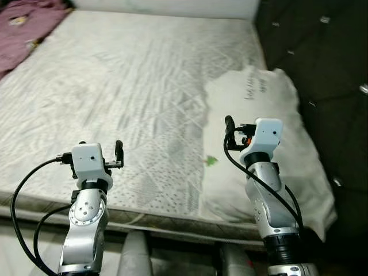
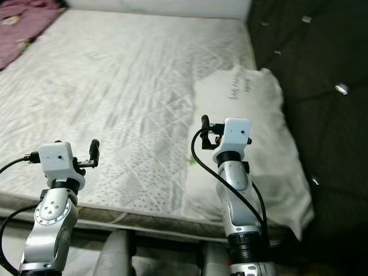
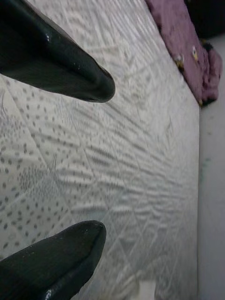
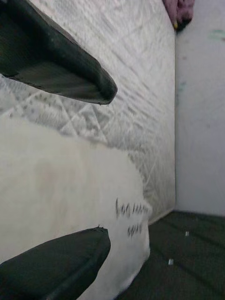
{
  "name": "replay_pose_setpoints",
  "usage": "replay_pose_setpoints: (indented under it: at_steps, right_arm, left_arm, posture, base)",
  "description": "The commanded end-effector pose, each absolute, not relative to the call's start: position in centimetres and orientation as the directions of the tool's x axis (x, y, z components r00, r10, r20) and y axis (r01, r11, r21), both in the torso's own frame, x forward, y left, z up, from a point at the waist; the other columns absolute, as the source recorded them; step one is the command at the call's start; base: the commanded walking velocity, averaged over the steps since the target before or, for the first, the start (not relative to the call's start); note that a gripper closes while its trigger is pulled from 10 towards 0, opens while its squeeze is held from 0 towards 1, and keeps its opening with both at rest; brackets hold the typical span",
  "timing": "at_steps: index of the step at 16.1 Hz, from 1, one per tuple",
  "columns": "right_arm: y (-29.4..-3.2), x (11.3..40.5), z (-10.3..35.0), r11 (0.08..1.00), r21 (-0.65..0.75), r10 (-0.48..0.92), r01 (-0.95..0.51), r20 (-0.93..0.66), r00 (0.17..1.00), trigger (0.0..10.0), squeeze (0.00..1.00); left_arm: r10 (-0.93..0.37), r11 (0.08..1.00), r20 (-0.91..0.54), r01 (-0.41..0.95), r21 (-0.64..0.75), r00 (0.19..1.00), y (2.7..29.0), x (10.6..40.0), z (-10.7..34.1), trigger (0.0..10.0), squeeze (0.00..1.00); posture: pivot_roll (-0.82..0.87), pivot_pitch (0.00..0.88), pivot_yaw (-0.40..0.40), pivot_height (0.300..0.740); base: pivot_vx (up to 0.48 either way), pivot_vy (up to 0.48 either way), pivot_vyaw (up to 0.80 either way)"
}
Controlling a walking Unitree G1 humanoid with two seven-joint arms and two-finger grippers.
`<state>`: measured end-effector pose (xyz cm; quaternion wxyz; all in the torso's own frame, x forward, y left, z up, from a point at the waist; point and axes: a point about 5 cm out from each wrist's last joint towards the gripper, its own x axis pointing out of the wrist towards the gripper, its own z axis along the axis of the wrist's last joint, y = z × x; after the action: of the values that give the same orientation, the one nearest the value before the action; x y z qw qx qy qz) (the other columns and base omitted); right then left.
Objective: Clean up the room
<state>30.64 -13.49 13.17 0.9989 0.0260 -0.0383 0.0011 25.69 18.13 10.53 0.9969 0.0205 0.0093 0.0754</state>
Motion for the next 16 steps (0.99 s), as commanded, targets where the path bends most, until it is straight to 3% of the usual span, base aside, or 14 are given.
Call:
replay_pose_setpoints:
  at_steps: [1,7,13,16]
  right_arm:
    - [-13.7,30.6,13.6,0.998,0.059,-0.013,0.008,0.086,0.996,10.0,0.00]
    - [-13.7,30.6,13.5,0.998,0.059,-0.015,0.010,0.084,0.996,10.0,0.00]
    - [-14.5,30.4,11.8,0.988,-0.055,-0.142,0.142,0.012,0.990,10.0,0.00]
    - [-14.3,30.3,11.9,0.995,-0.018,-0.100,0.100,0.018,0.995,10.0,0.00]
  left_arm:
    - [0.155,0.987,-0.022,-0.154,0.050,0.988,18.2,25.5,10.5,10.0,0.00]
    - [0.153,0.987,-0.025,-0.152,0.049,0.988,18.2,25.5,10.5,10.0,0.00]
    - [0.141,0.989,-0.037,-0.138,0.058,0.989,18.2,25.8,10.5,10.0,0.00]
    - [0.098,0.994,-0.029,-0.097,0.041,0.995,17.6,25.9,10.8,10.0,0.00]
  posture:
    - [0.05,0.000,0.006,0.653]
    - [0.05,0.000,0.006,0.658]
    - [0.06,0.000,0.019,0.693]
    - [0.06,0.000,0.016,0.703]
  base:
    - [0.000,0.000,0.00]
    - [0.000,0.000,0.00]
    - [0.000,0.000,0.00]
    - [0.000,0.000,0.00]
